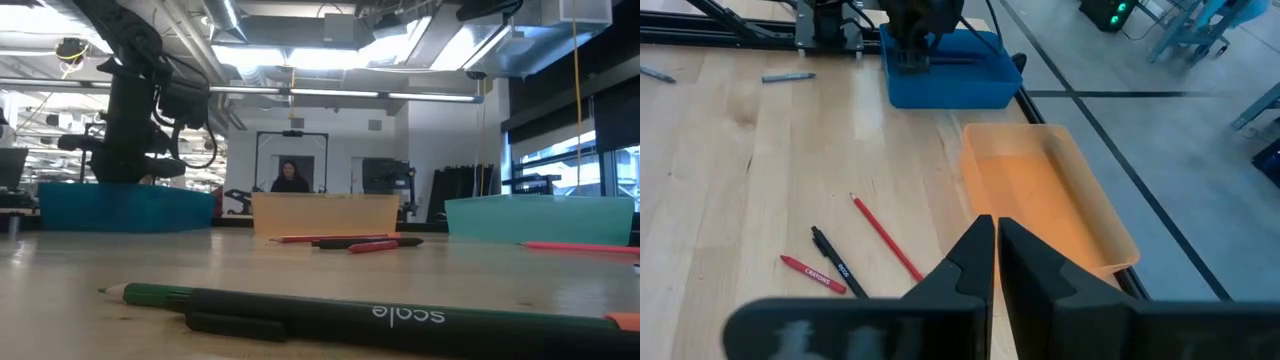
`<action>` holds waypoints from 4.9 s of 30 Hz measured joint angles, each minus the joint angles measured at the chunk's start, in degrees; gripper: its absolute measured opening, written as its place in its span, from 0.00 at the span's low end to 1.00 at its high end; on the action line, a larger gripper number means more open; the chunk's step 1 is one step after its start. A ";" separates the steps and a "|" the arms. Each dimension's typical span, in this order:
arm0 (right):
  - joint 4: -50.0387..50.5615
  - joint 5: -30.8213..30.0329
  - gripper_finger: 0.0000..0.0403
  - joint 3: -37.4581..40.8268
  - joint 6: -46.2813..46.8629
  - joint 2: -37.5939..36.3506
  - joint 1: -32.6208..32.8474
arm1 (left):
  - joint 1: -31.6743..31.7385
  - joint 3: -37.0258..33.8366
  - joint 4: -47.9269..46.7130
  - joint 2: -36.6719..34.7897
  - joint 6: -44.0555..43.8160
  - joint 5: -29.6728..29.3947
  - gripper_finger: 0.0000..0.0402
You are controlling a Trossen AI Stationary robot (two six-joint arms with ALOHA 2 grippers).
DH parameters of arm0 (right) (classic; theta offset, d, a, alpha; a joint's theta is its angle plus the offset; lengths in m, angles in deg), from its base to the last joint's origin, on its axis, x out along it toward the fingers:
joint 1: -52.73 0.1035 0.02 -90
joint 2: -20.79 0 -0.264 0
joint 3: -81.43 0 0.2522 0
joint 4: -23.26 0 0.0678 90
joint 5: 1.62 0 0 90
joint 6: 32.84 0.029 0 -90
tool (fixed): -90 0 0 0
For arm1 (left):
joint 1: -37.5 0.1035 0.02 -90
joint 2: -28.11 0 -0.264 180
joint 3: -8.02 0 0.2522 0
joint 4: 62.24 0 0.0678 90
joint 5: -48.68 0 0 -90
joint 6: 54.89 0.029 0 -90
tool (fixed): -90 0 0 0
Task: Sort crayons/erasers/pens/pencils in bins
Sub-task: Put the black pen into the blue bin, then put the red pencil into the orange bin
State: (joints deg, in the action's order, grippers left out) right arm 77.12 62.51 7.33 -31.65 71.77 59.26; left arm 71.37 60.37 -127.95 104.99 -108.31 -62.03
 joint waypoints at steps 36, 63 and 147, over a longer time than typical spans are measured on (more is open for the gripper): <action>-1.27 12.65 0.04 0.02 -8.56 3.40 -0.20 | -25.81 19.13 3.68 -19.59 20.67 -0.41 0.16; -2.58 24.43 0.25 0.02 -22.22 28.23 -13.50 | -49.64 19.61 14.07 -15.38 23.91 -2.69 0.16; -15.39 36.06 0.12 0.13 -25.23 54.96 -22.20 | -49.59 19.56 13.88 -15.39 22.06 -5.42 0.16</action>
State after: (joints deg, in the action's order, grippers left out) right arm 61.72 98.57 7.46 -56.88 126.73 37.06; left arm 21.77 79.93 -114.07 89.61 -86.24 -67.45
